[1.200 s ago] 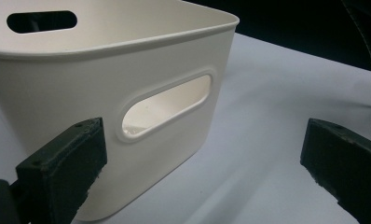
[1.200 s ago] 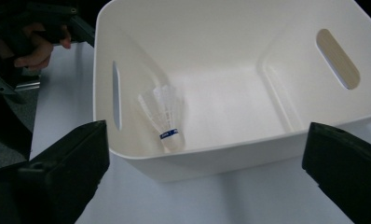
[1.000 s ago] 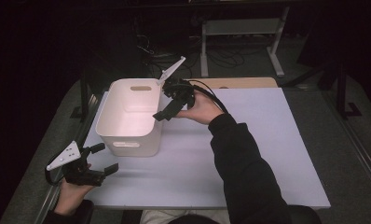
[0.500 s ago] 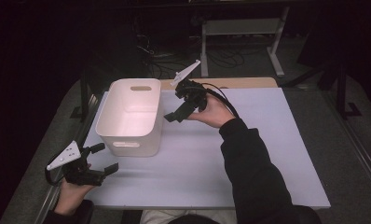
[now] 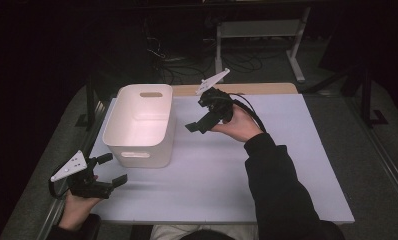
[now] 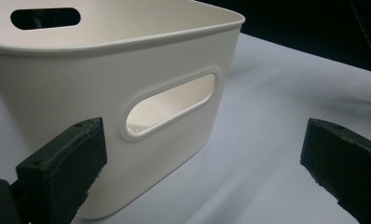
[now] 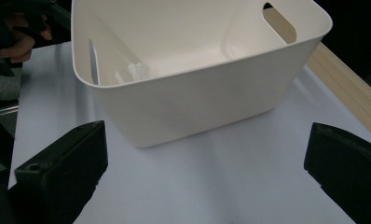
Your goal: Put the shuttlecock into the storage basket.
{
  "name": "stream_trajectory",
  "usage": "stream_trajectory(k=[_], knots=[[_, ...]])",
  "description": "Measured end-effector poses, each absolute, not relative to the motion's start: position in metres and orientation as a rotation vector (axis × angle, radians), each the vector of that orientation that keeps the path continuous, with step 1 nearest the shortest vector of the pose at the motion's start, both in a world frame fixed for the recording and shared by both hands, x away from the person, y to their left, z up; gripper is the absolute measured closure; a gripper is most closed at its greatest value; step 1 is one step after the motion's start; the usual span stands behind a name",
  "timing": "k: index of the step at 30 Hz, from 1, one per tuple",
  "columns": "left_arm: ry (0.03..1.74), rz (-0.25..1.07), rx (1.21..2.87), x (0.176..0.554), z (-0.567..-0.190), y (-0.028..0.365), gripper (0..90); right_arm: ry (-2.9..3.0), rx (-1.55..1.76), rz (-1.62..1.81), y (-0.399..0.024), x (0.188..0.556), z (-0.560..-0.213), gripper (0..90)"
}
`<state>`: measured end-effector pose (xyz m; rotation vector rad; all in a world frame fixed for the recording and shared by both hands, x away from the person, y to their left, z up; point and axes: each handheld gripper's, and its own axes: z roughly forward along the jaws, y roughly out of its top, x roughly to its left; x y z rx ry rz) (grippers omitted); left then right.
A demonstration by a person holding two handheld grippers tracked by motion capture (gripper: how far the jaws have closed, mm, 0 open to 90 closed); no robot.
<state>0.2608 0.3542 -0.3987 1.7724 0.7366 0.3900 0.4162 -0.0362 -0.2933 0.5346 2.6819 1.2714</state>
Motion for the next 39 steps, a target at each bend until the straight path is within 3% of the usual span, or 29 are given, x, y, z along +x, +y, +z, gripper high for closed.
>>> stream_trajectory(k=[39], knots=[[0.742, 0.388, 1.774, 0.262, -0.399, 0.354, 0.1, 2.614, 0.694, 1.292, -0.105, 0.409, -0.316, 0.0]])
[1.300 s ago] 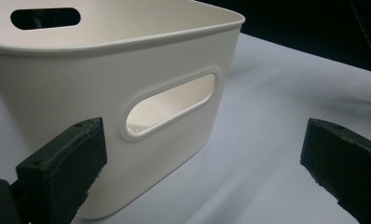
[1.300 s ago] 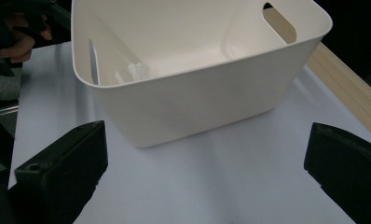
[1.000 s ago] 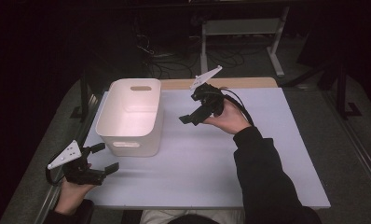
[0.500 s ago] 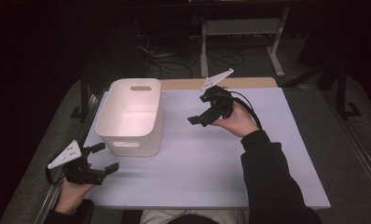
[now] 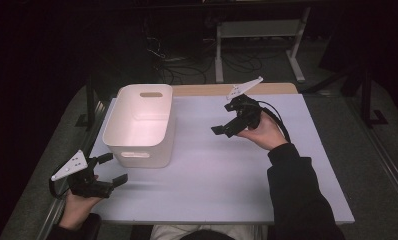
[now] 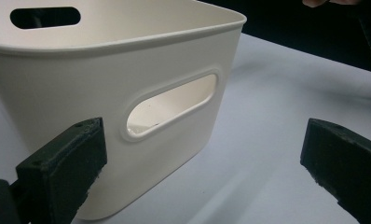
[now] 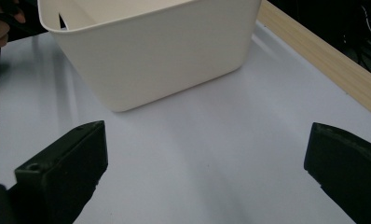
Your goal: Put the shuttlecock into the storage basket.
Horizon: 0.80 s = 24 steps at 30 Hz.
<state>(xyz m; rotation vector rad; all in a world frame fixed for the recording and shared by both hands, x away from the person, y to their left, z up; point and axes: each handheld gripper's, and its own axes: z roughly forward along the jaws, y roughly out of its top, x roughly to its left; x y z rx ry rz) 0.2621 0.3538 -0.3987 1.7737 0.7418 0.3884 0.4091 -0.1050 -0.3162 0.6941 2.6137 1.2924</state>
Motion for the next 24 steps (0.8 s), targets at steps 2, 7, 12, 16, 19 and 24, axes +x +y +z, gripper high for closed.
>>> stream_trajectory(k=[2, 7, 12, 16, 19, 24], knots=[[0.743, 0.388, 1.774, 0.262, -0.399, 0.354, 0.1, 2.611, 0.706, 1.290, -0.109, 0.409, -0.318, 0.0], [0.744, 0.388, 1.775, 0.262, -0.399, 0.354, 0.1, 2.601, 0.731, 1.299, -0.118, 0.407, -0.322, 0.0], [0.744, 0.388, 1.775, 0.262, -0.399, 0.354, 0.1, 2.597, 0.741, 1.294, -0.124, 0.405, -0.326, 0.0], [0.744, 0.389, 1.774, 0.262, -0.399, 0.354, 0.1, 2.590, 0.753, 1.296, -0.130, 0.402, -0.328, 0.0], [0.745, 0.390, 1.775, 0.262, -0.399, 0.354, 0.1, 2.585, 0.760, 1.302, -0.133, 0.400, -0.329, 0.0], [0.745, 0.391, 1.774, 0.262, -0.399, 0.354, 0.1, 2.582, 0.772, 1.307, -0.140, 0.398, -0.334, 0.0]])
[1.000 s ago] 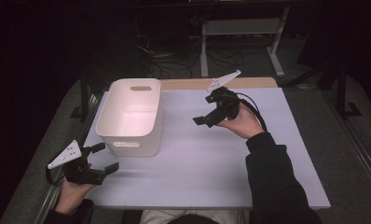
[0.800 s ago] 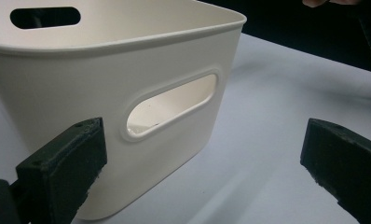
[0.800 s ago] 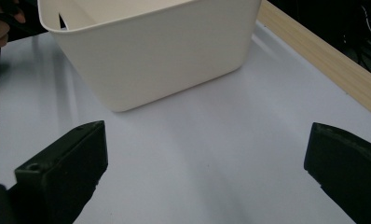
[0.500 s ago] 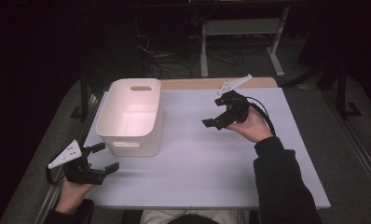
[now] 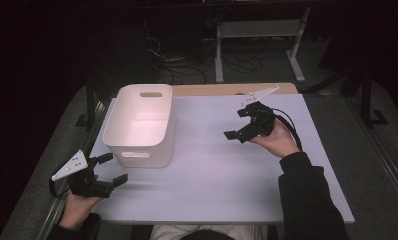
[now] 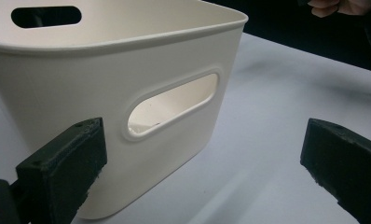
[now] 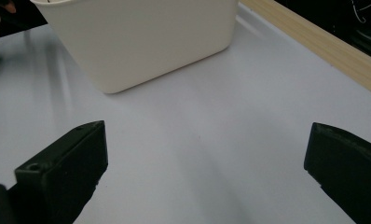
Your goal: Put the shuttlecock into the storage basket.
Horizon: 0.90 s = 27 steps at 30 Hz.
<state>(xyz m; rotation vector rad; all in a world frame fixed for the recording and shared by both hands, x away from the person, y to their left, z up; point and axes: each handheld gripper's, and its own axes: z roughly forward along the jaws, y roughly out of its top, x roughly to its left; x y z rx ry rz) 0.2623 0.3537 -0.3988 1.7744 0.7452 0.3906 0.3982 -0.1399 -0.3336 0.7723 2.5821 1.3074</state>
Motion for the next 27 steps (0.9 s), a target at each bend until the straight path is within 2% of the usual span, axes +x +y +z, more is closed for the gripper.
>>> stream_trajectory(k=[27], knots=[[0.748, 0.393, 1.775, 0.262, -0.399, 0.354, 0.1, 2.513, 0.863, 1.367, -0.182, 0.379, -0.355, 0.0]])
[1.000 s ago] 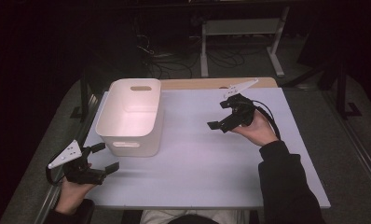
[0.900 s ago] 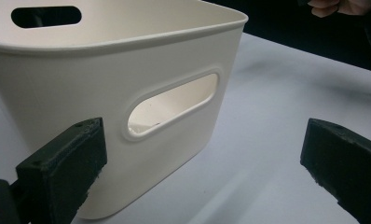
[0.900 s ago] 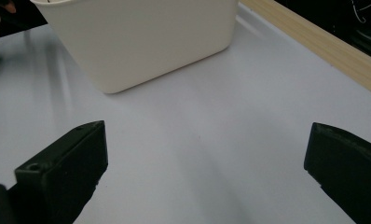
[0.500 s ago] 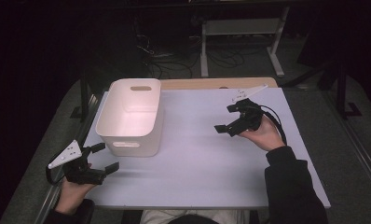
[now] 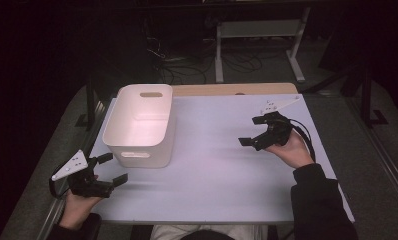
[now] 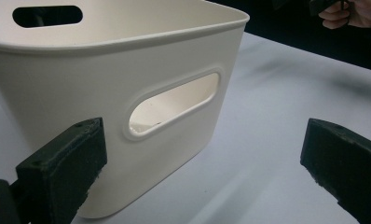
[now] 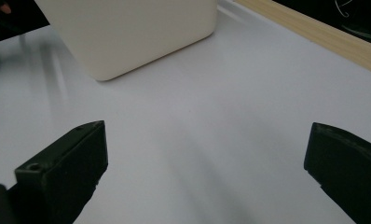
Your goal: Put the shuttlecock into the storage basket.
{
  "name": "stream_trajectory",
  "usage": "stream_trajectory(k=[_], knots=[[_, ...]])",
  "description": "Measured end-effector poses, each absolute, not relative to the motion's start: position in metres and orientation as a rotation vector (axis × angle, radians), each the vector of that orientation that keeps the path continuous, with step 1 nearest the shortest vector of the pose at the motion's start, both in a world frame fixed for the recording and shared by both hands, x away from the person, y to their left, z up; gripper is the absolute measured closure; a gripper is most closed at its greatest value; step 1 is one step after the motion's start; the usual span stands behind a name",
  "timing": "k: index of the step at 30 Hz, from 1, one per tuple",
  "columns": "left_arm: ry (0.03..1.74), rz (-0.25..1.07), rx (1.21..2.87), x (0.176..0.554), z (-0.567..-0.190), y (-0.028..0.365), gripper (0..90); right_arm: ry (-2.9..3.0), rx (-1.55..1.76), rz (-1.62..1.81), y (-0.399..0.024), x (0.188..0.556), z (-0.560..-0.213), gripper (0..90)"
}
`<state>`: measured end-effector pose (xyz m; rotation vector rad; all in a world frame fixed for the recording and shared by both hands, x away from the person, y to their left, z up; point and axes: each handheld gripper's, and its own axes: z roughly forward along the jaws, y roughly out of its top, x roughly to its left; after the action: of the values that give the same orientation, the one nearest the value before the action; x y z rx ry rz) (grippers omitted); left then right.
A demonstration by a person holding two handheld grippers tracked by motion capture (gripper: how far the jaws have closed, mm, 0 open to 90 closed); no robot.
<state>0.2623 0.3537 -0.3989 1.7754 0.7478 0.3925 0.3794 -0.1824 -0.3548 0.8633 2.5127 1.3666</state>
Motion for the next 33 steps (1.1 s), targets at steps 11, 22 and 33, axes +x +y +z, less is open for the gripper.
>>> stream_trajectory(k=[11, 22, 33], knots=[[0.744, 0.395, 1.778, 0.262, -0.399, 0.354, 0.1, 2.500, 0.883, 1.369, -0.193, 0.370, -0.365, 0.0], [0.747, 0.397, 1.777, 0.262, -0.399, 0.354, 0.1, 2.459, 0.925, 1.392, -0.209, 0.354, -0.375, 0.0], [0.745, 0.398, 1.775, 0.262, -0.398, 0.354, 0.1, 2.429, 0.946, 1.384, -0.218, 0.340, -0.386, 0.0]])
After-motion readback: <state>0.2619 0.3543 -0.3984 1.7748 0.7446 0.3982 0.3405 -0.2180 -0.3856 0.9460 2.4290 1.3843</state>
